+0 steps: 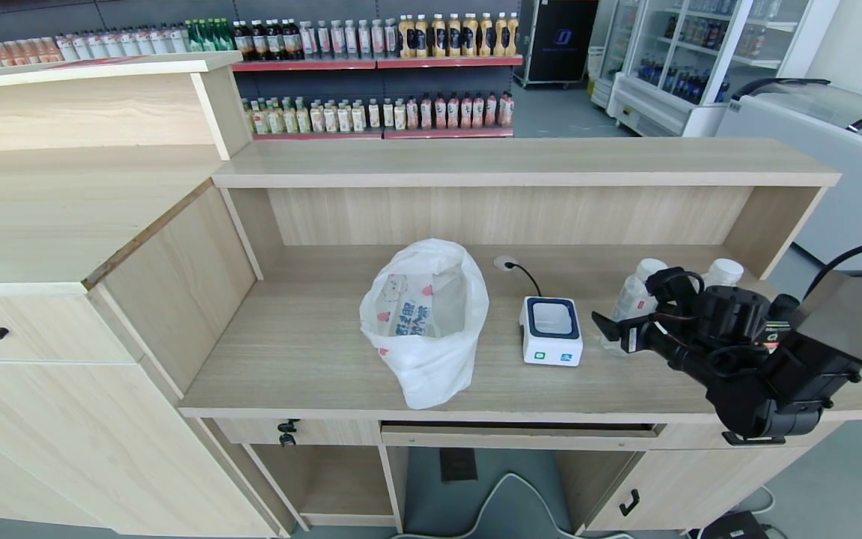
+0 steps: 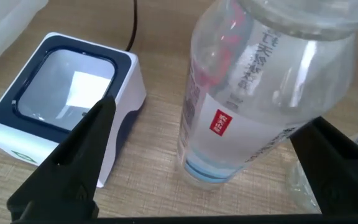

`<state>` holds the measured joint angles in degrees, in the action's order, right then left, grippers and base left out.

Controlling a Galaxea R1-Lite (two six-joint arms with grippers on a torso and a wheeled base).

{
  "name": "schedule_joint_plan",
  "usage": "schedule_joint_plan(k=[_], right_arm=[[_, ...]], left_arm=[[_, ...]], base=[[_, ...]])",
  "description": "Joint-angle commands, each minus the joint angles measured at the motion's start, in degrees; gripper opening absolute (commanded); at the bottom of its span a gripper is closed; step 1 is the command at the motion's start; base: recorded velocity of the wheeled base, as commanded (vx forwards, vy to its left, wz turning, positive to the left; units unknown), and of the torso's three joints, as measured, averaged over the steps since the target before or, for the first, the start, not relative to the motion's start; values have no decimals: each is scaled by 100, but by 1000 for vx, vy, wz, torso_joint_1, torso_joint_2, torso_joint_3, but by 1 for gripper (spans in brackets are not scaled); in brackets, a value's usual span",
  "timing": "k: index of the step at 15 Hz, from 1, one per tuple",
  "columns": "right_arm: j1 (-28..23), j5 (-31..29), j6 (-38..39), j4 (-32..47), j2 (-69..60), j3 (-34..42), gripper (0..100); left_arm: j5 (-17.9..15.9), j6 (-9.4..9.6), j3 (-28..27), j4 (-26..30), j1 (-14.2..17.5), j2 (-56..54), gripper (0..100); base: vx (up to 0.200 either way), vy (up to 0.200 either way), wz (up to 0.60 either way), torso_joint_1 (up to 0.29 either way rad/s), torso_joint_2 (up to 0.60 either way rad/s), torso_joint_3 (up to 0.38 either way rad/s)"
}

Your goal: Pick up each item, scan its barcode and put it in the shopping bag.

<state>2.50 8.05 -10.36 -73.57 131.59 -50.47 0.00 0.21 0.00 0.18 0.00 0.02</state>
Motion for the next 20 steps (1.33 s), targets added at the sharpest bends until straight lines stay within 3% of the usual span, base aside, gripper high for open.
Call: schedule_joint_plan(k=[1, 15, 18, 19, 20], right_arm=[[66, 4, -45, 1, 174, -183, 100], [14, 118, -115, 97, 719, -1088, 100], [-4, 646, -106, 335, 834, -1448, 100], [-4, 716, -106, 440, 878, -1580, 0], [-13, 742, -106, 554, 930, -1738, 0]], left_arm=[[0, -3, 0, -1, 0, -2, 100], [0, -3, 0, -1, 0, -2, 100], [0, 6, 0, -1, 0, -2, 100], [0, -3, 0, -1, 0, -2, 100], [0, -3, 0, -1, 0, -2, 100]], base=[[0, 0, 0, 0, 0, 0], [0, 0, 0, 0, 0, 0], [0, 0, 0, 0, 0, 0], [0, 0, 0, 0, 0, 0], [0, 0, 0, 0, 0, 0]])
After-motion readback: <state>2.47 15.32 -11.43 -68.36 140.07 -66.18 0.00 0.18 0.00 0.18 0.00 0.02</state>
